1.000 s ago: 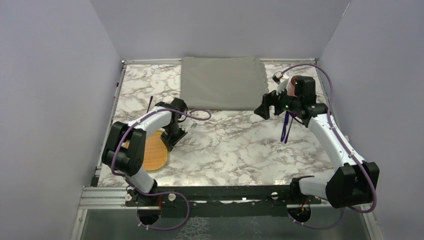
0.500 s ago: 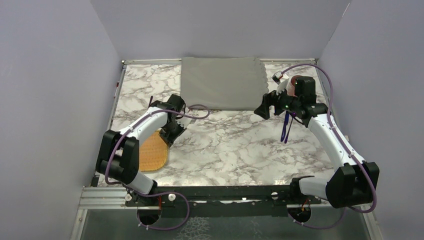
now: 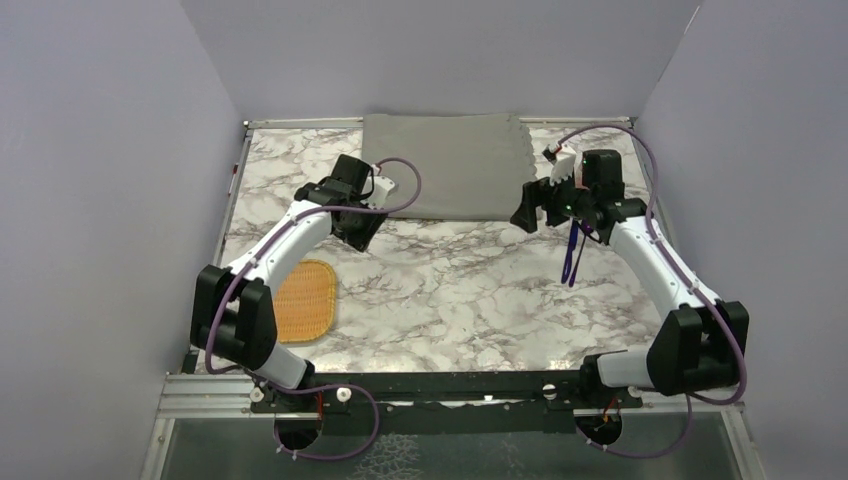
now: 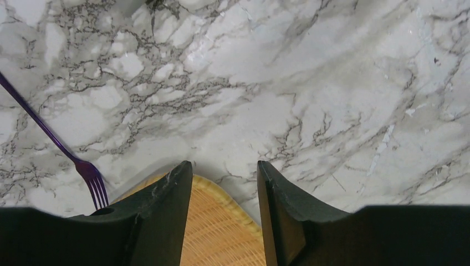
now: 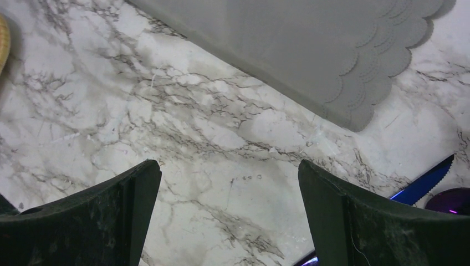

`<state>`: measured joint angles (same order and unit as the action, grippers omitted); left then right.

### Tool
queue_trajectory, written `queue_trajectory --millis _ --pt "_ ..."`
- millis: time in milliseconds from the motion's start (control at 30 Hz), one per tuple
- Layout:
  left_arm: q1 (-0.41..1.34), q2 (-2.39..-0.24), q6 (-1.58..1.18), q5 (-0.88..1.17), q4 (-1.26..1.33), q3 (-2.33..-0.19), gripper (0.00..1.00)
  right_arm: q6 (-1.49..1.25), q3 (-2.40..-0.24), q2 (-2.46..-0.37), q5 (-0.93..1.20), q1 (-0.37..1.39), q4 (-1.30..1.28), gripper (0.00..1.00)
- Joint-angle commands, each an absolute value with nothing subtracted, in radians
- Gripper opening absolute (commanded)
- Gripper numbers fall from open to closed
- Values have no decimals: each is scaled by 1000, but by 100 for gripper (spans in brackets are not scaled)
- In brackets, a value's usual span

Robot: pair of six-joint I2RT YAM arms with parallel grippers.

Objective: Set the dinner table for one person

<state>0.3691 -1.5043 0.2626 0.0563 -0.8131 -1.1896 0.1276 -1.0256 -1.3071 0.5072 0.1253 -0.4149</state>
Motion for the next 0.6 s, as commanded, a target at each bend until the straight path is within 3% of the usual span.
queue_trajectory --millis 0,300,567 --pt "373 -1554 212 21 -655 -1219 50 109 -1094 -1390 402 126 -439 100" --pt "371 -1615 159 9 -454 -1188 52 12 -1158 -1531 192 126 -438 100" --pt "370 -1697 134 -83 -344 -1189 52 3 -1173 -1634 158 126 -425 100"
